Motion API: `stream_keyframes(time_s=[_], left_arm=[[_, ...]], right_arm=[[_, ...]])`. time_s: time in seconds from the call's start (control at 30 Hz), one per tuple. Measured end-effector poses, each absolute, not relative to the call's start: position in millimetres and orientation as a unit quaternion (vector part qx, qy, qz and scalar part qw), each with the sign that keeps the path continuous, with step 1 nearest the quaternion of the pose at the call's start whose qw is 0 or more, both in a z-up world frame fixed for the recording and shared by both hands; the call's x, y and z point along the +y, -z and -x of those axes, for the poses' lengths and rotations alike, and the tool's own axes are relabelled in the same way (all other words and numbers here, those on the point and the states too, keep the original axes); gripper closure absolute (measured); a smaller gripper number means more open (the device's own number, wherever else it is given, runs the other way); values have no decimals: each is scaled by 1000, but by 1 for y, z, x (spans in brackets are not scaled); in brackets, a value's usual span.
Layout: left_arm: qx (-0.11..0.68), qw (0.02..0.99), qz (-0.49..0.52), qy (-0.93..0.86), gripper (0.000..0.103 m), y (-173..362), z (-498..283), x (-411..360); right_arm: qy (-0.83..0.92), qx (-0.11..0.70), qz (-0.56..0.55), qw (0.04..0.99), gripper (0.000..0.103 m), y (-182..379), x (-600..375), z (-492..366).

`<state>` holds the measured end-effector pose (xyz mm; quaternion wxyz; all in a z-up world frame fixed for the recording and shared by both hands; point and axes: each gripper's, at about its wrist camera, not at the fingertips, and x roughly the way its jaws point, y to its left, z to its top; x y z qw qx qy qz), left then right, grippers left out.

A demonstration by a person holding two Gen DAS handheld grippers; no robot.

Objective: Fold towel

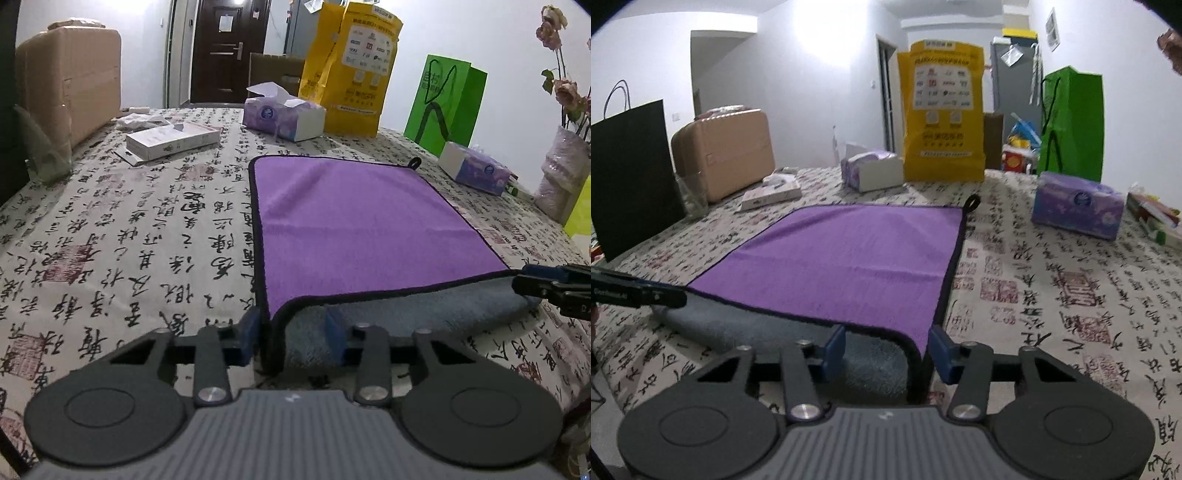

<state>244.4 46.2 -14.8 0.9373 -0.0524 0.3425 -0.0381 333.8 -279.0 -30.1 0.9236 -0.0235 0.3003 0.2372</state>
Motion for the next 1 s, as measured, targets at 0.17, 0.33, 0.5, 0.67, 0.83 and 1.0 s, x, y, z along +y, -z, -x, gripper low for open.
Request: stream_keyframes(time_s=[0.17, 0.33, 0.5, 0.67, 0.83, 1.0], left_arm=[[342, 937, 46, 50, 84, 11, -235, 43], [334, 940, 30, 69, 89, 9, -227, 34], [332, 941, 20, 56, 98, 9, -230, 34], [305, 951, 2, 55, 98, -6, -244, 36], [297, 953, -13, 51, 98, -17, -276, 37], [295, 954, -18, 49, 98, -26, -302, 39]], right_arm=[[-241, 312, 22, 919, 85, 32, -282, -329], [-236, 320, 30, 917, 97, 33, -284, -325], [-232, 310, 39, 921, 99, 29, -281, -321], [-225, 291, 41, 929, 99, 20, -280, -327], [-220, 276, 53, 934, 99, 12, -275, -348], [-221, 264, 71, 936, 99, 3, -268, -375]])
